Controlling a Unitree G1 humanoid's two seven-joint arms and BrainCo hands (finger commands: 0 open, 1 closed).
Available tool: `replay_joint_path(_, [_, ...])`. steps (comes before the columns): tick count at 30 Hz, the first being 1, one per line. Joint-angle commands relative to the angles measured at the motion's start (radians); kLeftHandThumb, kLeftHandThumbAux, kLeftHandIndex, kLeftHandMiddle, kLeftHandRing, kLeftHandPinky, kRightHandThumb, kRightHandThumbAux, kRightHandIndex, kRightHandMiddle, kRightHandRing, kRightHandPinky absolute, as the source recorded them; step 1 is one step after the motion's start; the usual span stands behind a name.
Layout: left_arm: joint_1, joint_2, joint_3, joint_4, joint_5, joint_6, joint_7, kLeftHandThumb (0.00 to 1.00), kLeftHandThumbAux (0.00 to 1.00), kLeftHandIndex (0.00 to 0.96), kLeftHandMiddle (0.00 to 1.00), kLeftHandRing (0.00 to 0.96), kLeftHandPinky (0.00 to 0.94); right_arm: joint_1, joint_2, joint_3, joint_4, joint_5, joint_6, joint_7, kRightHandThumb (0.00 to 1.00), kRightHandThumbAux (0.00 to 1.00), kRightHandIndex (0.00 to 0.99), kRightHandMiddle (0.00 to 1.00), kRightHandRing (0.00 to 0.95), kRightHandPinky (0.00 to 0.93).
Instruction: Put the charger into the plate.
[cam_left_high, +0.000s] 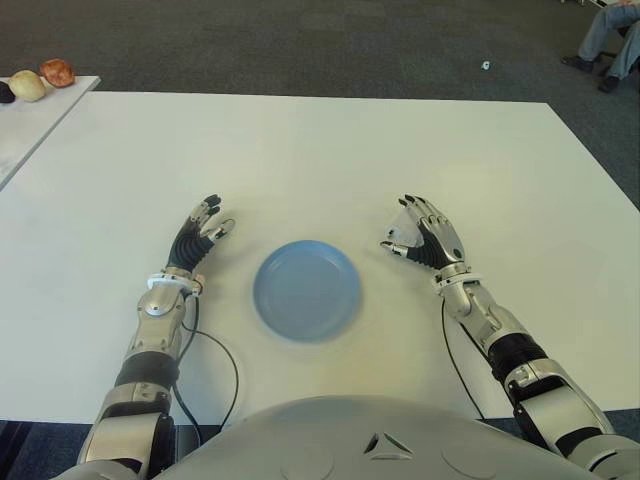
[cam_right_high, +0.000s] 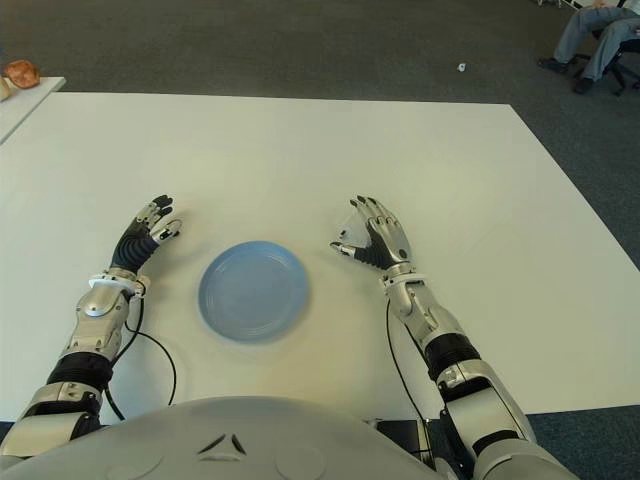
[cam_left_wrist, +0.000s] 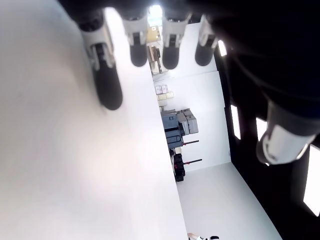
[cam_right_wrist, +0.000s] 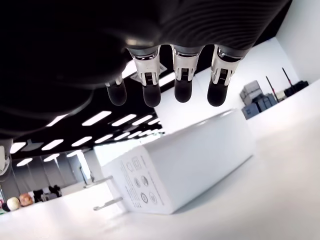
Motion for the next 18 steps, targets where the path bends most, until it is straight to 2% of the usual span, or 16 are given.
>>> replay_joint_path(1, [0.031, 0.010, -0.006, 0.046, 0.012, 0.036, -0.009, 0.000, 0.548, 0.034, 0.087, 0.062, 0.022, -0.009, 0.000, 0.015, 0.050, -0.011, -0.004, -0.011, 0.165, 0.364, 0.000, 0.000, 0.000, 0.000])
replay_joint_path(10, [0.024, 0.020, -0.004, 0.065, 0.011, 0.023, -0.013, 0.000, 0.556, 0.040, 0.099, 0.073, 0.028, -0.030, 0.001, 0.029, 0.106, -0.017, -0.015, -0.032, 0.183, 0.380, 0.000, 0.000, 0.000, 0.000])
replay_joint_path(18, [0.021, 0.028, -0.004, 0.070, 0.012, 0.020, -0.018, 0.000, 0.562, 0.045, 0.092, 0.068, 0.032, -0.067, 0.010, 0.047, 0.206, -0.011, -0.041, -0.056, 0.207, 0.398, 0.000, 0.000, 0.000, 0.000])
